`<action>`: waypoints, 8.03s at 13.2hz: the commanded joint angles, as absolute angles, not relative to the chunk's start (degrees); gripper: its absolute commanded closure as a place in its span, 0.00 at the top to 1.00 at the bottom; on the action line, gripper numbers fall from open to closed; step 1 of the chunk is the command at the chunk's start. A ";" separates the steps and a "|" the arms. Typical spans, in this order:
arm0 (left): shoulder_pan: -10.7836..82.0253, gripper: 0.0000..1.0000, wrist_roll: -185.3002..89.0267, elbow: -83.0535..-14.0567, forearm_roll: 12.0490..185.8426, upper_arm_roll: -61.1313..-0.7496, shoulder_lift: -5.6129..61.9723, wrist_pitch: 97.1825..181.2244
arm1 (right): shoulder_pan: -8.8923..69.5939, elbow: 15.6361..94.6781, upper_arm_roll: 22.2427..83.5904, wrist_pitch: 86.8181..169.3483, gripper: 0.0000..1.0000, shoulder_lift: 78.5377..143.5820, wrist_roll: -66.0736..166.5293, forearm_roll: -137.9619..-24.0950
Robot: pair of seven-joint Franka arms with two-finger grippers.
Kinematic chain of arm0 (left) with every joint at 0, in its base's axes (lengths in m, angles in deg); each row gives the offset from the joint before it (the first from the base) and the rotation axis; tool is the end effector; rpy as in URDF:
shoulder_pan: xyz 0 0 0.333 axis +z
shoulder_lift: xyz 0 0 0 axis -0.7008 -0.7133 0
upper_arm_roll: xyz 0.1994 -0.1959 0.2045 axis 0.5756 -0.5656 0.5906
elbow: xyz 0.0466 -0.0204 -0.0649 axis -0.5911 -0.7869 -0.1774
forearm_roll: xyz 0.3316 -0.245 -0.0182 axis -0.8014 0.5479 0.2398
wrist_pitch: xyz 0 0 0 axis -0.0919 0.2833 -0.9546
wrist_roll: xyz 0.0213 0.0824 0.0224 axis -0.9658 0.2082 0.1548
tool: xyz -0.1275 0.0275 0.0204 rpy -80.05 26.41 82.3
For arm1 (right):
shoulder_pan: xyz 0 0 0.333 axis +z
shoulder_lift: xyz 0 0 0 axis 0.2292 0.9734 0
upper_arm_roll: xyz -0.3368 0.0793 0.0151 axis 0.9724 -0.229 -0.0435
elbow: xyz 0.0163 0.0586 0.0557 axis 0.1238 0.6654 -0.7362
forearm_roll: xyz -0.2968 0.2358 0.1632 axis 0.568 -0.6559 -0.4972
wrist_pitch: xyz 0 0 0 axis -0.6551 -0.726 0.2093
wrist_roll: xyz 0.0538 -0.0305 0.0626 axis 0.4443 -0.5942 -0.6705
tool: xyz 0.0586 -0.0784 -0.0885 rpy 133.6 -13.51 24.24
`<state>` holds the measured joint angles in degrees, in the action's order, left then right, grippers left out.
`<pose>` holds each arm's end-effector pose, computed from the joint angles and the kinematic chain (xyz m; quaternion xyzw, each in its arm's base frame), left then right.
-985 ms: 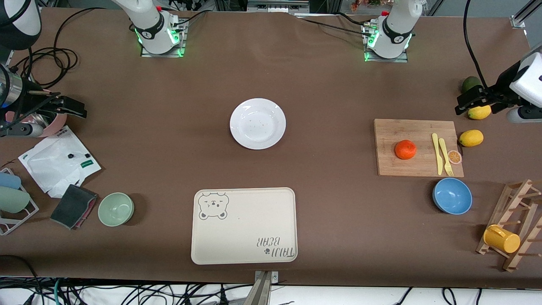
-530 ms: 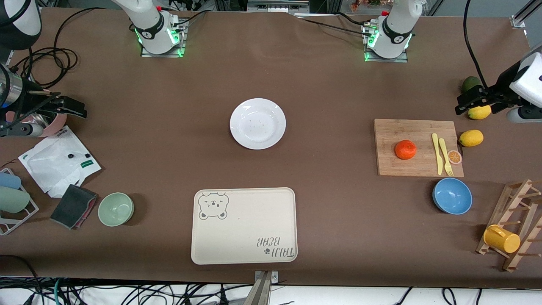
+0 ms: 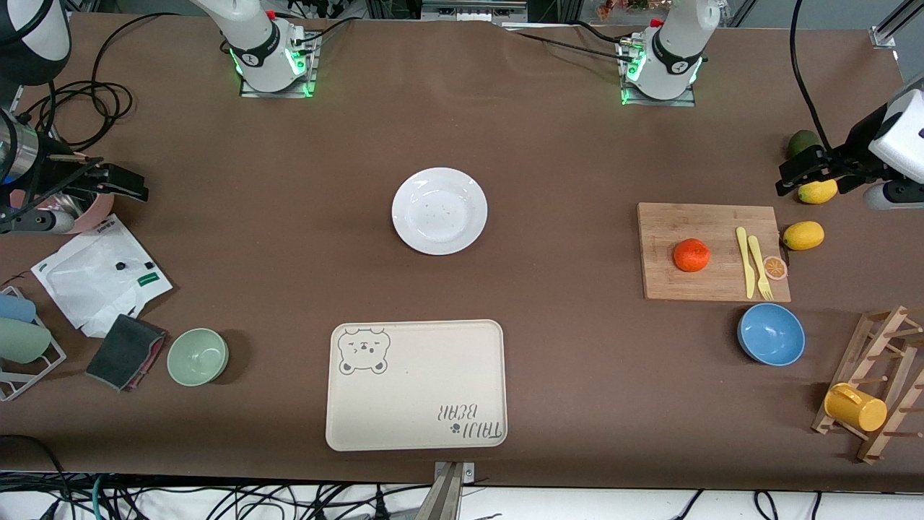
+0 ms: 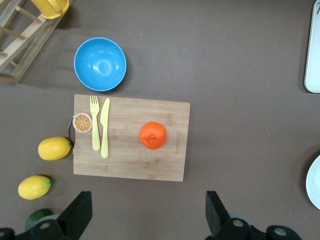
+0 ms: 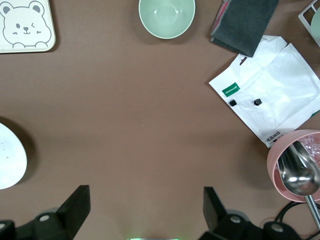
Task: Place orange and plate with both arms
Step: 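Reach the left gripper down to the orange on the cutting board, then close the left gripper on the orange and lift it, then carry the orange with the left gripper onto the white plate, then release the orange and withdraw the left gripper while the right gripper approaches, then grasp the white plate rim with the right gripper while the left gripper retracts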
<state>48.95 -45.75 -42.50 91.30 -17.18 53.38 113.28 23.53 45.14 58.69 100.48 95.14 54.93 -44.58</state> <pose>0.5753 -0.0032 0.5972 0.9990 0.0358 -0.0260 0.0111 0.6055 -0.0019 0.5601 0.9972 -0.0056 -0.0740 0.0079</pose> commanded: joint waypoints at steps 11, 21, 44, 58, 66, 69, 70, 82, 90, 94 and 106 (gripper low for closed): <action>47.75 1.00 -45.46 -51.46 86.80 -17.80 35.61 132.48 | 23.54 44.03 58.81 99.47 1.00 95.42 54.56 -45.59; 45.90 1.00 -51.00 -71.00 76.96 -18.33 36.14 152.98 | 23.54 44.03 58.81 99.47 1.00 95.42 54.56 -45.59; 45.55 0.26 -56.43 -55.75 81.56 -26.75 32.18 135.80 | 23.62 44.03 58.81 99.39 1.00 95.42 54.38 -45.59; 20.09 0.26 -106.60 -31.20 94.87 -30.98 14.71 138.71 | 23.62 44.03 58.81 99.39 1.00 95.42 54.29 -45.59; 7.59 0.26 -115.16 -31.46 93.91 -29.85 7.76 145.53 | 23.54 44.20 58.81 99.21 1.00 95.59 54.21 -45.59; 6.79 0.30 -115.07 -31.46 92.43 -28.61 5.73 149.38 | 23.62 44.20 58.81 99.12 1.00 95.77 50.70 -45.59; 6.79 0.36 -115.16 -31.46 90.67 -28.70 5.46 149.92 | 23.54 44.11 58.81 99.21 1.00 95.86 50.43 -45.59; 13.98 1.00 -108.52 -31.28 87.05 -28.35 17.22 131.14 | 23.98 45.77 58.72 100.26 1.00 105.07 47.44 -60.22; 33.49 1.00 -78.55 -31.20 82.40 -28.52 30.32 123.31 | 24.06 70.63 50.64 127.74 1.00 104.03 46.56 -80.11; 42.36 1.00 -57.99 -36.52 85.89 -27.12 41.19 122.15 | 23.98 77.85 44.14 139.80 1.00 106.13 39.38 -96.79; 51.08 1.00 -46.52 -46.84 90.39 -21.84 55.64 116.70 | 29.25 80.24 41.40 140.26 1.00 117.04 4.04 -131.99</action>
